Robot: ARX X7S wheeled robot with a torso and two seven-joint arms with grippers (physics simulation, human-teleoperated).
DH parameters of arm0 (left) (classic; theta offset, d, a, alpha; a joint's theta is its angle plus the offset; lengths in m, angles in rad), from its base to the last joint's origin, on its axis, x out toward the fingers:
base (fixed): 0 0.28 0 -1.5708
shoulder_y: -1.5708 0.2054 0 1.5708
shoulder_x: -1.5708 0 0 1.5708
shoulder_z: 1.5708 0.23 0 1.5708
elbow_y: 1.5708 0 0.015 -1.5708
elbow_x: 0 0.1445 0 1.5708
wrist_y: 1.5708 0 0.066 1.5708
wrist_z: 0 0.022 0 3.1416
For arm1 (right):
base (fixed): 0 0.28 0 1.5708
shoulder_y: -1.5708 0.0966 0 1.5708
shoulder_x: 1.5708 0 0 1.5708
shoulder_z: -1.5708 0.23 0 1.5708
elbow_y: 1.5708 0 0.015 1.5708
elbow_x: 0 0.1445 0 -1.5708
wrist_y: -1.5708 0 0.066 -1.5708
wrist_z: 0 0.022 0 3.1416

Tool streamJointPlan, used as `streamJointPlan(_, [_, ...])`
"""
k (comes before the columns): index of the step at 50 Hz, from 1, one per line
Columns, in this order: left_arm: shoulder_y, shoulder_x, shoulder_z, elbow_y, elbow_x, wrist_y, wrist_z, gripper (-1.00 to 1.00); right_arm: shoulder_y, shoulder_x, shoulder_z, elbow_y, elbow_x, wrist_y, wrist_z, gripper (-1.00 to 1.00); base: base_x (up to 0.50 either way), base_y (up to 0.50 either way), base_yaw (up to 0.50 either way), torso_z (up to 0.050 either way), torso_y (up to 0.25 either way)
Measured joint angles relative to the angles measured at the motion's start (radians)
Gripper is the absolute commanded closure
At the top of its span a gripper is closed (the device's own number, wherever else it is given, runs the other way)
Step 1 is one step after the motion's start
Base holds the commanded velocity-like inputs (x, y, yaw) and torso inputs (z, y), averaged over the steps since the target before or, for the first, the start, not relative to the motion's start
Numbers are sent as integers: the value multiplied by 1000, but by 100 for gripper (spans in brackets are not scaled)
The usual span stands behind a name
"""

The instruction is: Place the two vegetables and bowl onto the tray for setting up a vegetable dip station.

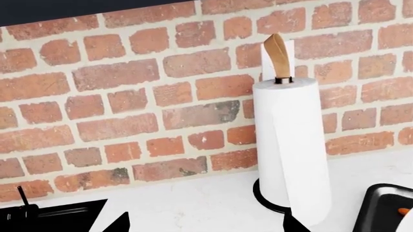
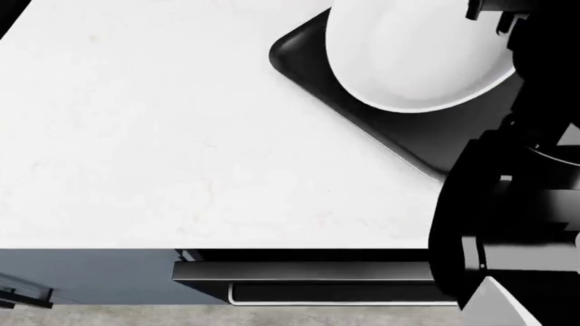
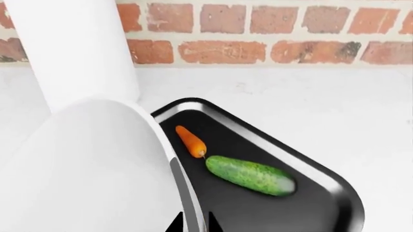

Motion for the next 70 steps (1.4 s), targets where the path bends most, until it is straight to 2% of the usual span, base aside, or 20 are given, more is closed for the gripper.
streamJointPlan(21, [-2, 1, 1, -2, -2, -1, -2, -100, -14, 6, 20, 0, -42, -13, -40, 100, 0, 0, 0, 0, 0])
streamJointPlan(22, [-2, 1, 2, -2, -2, -1, -2, -100, -15, 7, 21, 0, -44, -14, -42, -100, 0, 0, 0, 0, 0])
streamJointPlan(52, [-3, 3, 3, -1, -3, -1, -4, -100, -30, 13, -5, -12, -10, -30, 44, -100, 0, 0, 0, 0, -1])
streamJointPlan(70, [-3, 1, 2, -1, -3, 0, -4, -100, 47, 40, -100, -71, 58, -165, 190, -100, 0, 0, 0, 0, 0])
